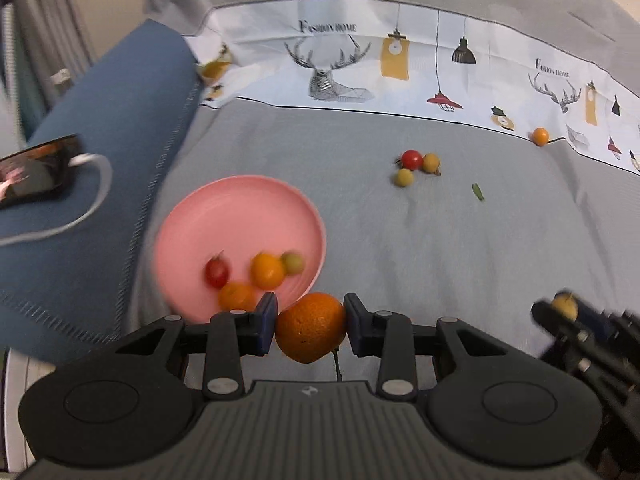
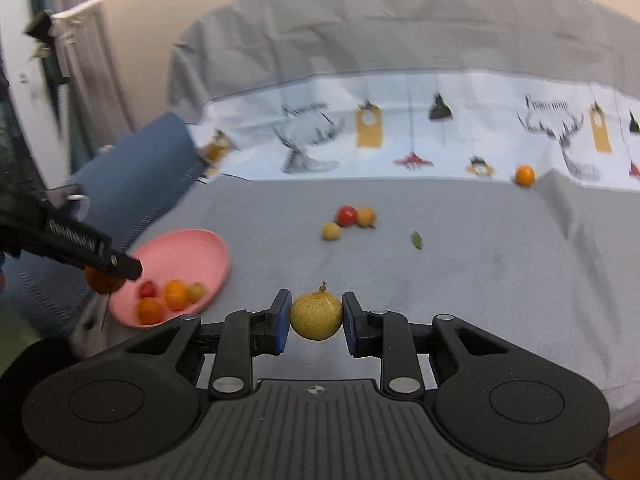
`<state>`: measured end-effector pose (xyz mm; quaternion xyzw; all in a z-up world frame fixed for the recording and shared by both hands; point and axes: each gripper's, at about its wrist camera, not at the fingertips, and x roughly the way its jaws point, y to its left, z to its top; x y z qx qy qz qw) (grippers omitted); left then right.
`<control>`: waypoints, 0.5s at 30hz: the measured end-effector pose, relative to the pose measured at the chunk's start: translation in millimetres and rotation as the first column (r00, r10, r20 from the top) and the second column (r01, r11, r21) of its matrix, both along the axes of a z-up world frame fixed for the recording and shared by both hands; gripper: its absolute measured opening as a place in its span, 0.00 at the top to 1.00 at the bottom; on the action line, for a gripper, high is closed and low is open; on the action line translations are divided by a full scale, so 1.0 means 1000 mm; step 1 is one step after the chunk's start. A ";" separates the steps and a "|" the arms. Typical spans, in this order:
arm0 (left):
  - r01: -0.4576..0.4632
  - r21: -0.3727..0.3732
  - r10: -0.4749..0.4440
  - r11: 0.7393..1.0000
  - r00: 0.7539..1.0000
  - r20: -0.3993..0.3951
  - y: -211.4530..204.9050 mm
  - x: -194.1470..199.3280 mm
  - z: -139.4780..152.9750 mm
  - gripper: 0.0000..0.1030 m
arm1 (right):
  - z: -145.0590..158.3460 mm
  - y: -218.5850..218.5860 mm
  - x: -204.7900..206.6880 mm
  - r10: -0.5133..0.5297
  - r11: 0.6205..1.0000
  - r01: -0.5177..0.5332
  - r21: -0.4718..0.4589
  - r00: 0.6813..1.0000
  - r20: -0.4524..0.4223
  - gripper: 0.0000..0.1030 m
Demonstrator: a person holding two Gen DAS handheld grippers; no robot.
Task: Organize fruits
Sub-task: 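Lift both held fruits and carry them toward the pink plate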
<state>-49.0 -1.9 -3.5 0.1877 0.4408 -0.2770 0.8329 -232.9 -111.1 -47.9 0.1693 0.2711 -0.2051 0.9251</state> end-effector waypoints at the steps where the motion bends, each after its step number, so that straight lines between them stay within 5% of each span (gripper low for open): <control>1: -0.008 -0.009 0.008 1.000 1.000 0.006 0.010 -0.007 0.004 0.61 | 0.009 0.010 -0.006 0.012 1.000 -0.012 -0.013 1.000 0.016 0.73; 15: -0.096 -0.156 0.106 0.983 0.993 0.060 0.113 -0.075 0.038 0.61 | 0.071 0.096 -0.041 0.160 0.969 -0.138 -0.203 0.983 0.095 0.73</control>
